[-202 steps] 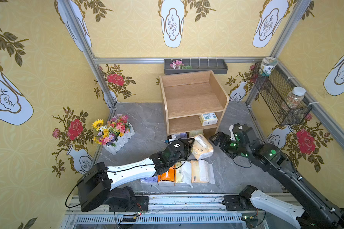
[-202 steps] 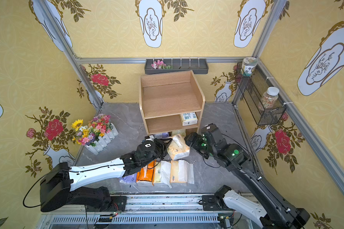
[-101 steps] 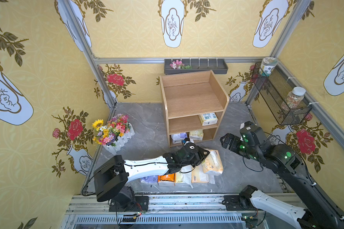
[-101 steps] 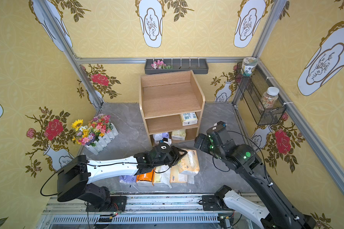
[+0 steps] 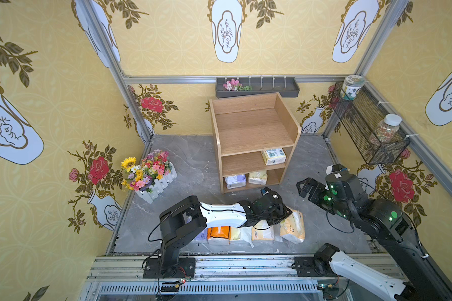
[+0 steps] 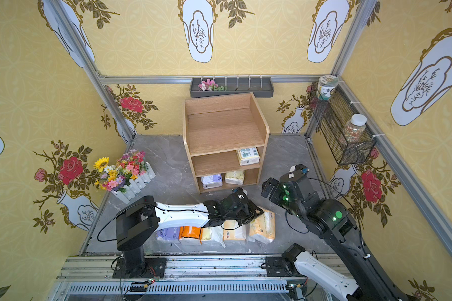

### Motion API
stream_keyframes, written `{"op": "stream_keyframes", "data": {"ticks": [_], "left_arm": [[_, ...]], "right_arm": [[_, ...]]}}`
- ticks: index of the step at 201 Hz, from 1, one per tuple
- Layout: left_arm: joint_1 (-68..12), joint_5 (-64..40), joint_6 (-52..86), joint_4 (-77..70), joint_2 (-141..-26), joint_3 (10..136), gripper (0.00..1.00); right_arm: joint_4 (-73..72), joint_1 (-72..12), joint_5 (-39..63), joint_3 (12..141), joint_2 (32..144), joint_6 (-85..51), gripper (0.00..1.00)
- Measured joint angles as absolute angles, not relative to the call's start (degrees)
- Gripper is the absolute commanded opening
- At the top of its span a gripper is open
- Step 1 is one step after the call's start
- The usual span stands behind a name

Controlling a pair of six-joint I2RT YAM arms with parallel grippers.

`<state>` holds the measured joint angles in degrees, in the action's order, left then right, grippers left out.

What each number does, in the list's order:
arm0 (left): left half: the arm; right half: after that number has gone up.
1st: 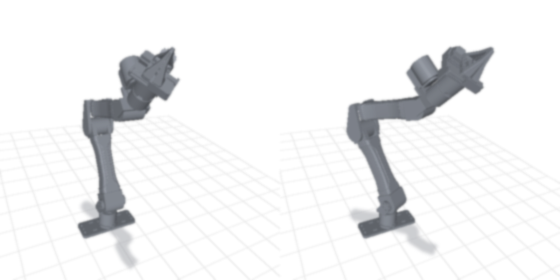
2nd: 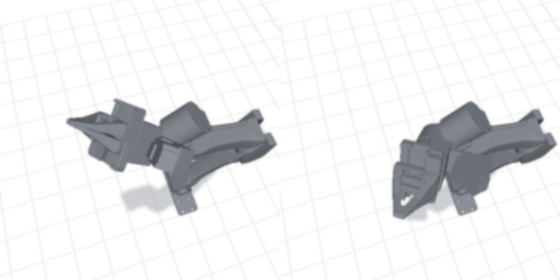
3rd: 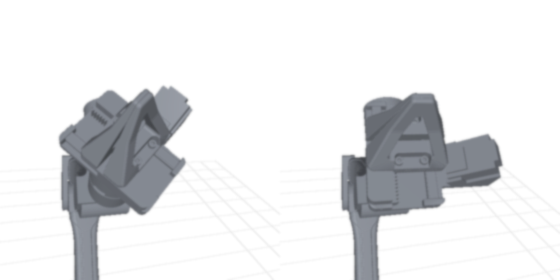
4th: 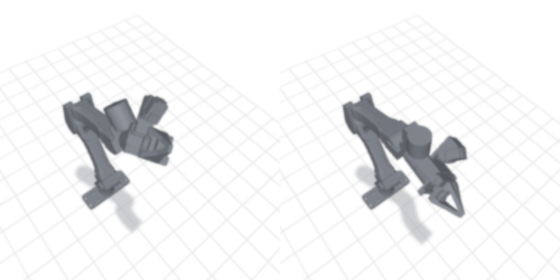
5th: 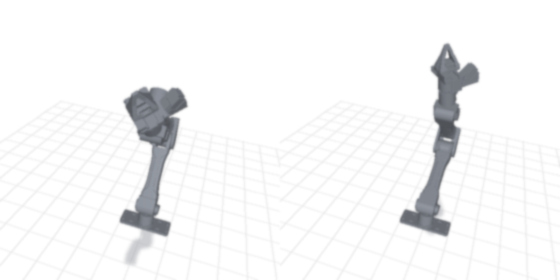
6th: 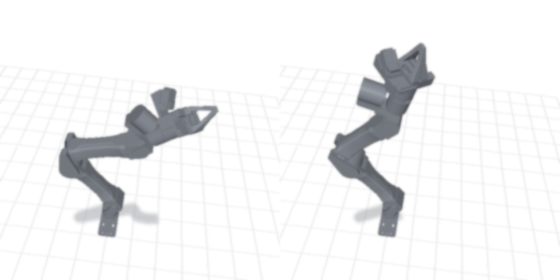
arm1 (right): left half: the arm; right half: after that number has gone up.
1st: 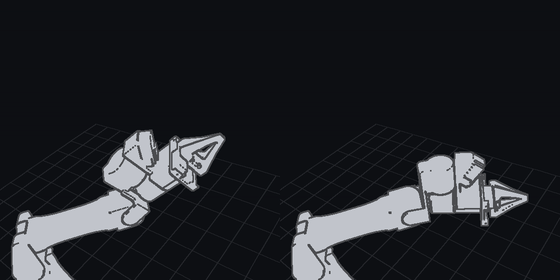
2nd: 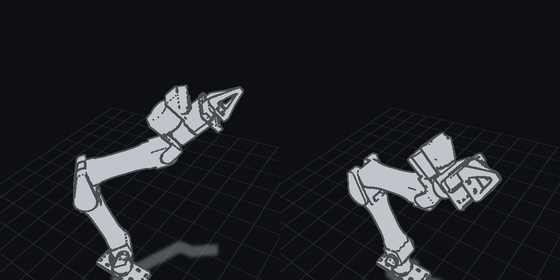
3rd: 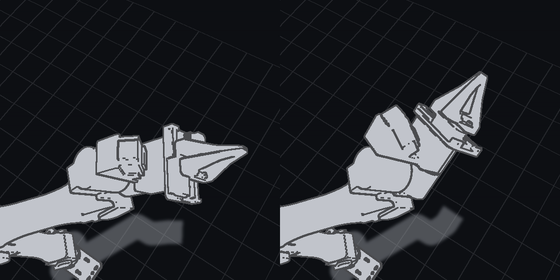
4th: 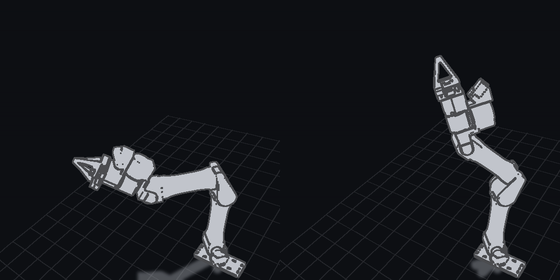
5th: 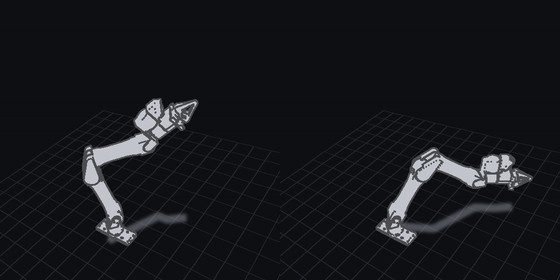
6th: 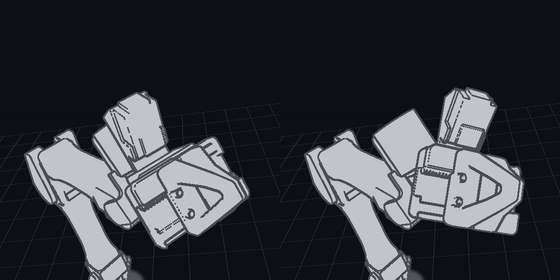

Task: Remove the tissue boxes from the shelf
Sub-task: Place the box of tissues at the center of the board.

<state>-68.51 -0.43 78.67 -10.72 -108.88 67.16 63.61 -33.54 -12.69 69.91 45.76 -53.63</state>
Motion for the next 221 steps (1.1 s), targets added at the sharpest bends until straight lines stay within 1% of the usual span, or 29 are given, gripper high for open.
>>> {"op": "stream_keyframes", "data": {"ticks": [60,94,103,122,144,159,181,221], "left_arm": [[-68.7,0.5,79.5,-10.1,-113.6,70.5,0.3],[-68.8,2.3,80.2,-9.5,-113.9,69.8,0.42],[-68.8,2.9,80.8,-9.3,-113.9,69.3,0.5],[-68.9,3.8,81.1,-8.8,-113.9,69.2,0.62],[-69.3,4.7,81.1,-7.2,-113.4,69.4,0.71],[-69.6,5.3,81.0,-5.9,-112.1,69.3,0.75],[-69.8,7.4,81.0,-4.4,-109.1,68.3,0.78],[-69.8,11.2,80.9,-1.7,-103.7,64.8,0.78]], "right_arm": [[64.5,-33.6,-12.2,66.8,44.1,-56.1,0.99],[64.4,-33.6,-12.1,65.7,43.4,-57.4,0.99],[64.4,-33.6,-12.0,65.3,43.0,-58.2,0.99],[64.4,-33.6,-11.7,64.6,42.7,-58.5,0.99],[64.3,-33.6,-10.9,63.7,42.8,-58.9,0.99],[64.2,-33.6,-10.6,63.1,42.7,-59.7,0.99],[64.1,-33.6,-10.4,62.2,42.7,-59.8,0.99],[62.9,-33.6,-9.2,60.9,43.0,-60.1,0.99]]}}
